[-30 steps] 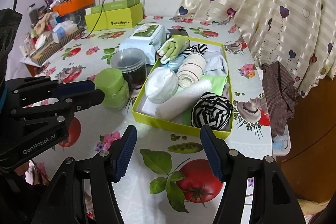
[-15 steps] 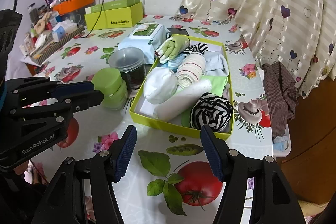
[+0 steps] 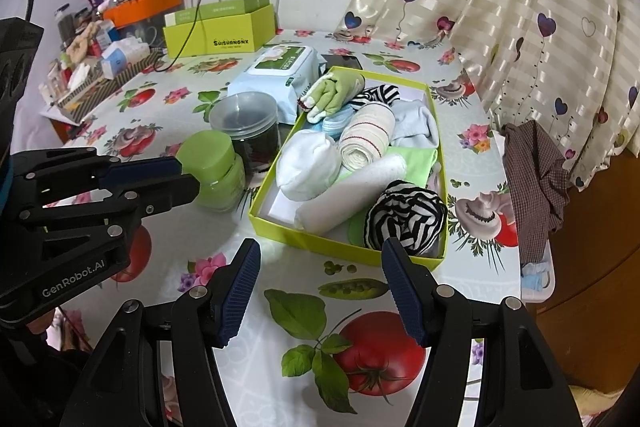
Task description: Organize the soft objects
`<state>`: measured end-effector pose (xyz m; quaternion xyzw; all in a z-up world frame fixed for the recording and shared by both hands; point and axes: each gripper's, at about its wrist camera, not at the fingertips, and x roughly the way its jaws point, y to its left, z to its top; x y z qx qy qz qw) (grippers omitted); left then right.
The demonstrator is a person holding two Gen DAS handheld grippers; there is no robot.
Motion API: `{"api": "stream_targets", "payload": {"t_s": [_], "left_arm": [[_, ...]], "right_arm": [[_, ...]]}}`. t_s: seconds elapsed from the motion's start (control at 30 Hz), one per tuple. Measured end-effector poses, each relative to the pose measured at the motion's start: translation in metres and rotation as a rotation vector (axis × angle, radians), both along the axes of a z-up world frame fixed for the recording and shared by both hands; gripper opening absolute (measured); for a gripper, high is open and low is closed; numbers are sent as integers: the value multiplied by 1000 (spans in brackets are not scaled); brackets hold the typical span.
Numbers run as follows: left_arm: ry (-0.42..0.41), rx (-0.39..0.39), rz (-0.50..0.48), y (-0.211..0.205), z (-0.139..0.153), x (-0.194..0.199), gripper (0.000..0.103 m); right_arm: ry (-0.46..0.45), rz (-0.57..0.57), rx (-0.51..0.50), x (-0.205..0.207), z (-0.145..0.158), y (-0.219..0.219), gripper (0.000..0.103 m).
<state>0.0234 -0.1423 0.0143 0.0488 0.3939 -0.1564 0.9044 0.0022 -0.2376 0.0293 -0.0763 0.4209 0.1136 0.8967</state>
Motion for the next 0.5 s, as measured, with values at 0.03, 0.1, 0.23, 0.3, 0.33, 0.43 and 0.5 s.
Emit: {"api": "stream_targets", "payload": {"t_s": [0.03,0.1,0.23,0.3,0.33,0.43,0.5], "left_arm": [[1,0,0,0,0,0,21],[0,2,1,0,0,0,21],[0,2,2,0,0,-1,21],[2,1,1,0,-1,0,21],[3,1,1,0,-1,0,21],[3,1,2,0,-1,0,21],[4,1,4,0,-2,-2,21]], "right_arm": [[0,0,0,0,0,0,63],[0,0,0,0,0,0,63],[0,-1,0,-1,1,1,63],[0,-1,0,0,1,1,63],[-1,-1,0,0,1,1,63],[0,-1,0,0,1,2,63],[1,-1,-1,0,0,2,63]]}}
